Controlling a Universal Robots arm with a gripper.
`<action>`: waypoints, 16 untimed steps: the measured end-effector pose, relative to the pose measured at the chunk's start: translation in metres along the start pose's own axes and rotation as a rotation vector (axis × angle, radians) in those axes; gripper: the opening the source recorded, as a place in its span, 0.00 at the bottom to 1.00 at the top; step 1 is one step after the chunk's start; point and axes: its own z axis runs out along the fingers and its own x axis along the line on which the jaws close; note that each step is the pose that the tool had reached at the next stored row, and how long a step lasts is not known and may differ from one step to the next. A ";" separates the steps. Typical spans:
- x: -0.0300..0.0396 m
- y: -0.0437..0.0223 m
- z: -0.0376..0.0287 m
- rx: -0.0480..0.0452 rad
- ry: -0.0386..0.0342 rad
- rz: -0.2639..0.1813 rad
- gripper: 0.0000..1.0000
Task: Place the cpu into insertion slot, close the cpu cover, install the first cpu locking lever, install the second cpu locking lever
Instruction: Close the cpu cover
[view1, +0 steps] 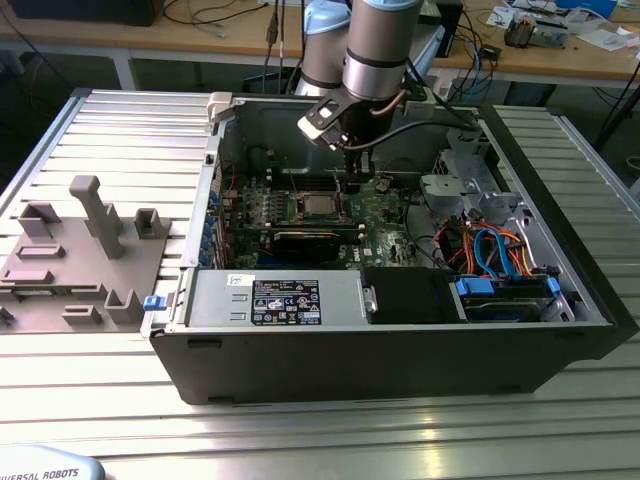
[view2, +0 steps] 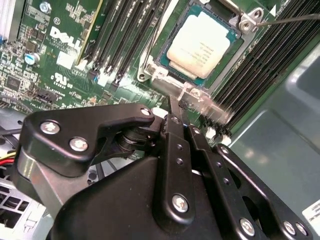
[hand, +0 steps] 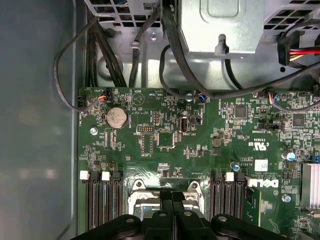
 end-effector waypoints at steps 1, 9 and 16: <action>0.0000 -0.0008 0.0002 -0.0001 0.0000 0.000 0.11; 0.0003 -0.0209 0.0100 -0.0001 0.0001 0.000 0.11; 0.0006 -0.0340 0.0170 -0.0002 0.0004 0.000 0.11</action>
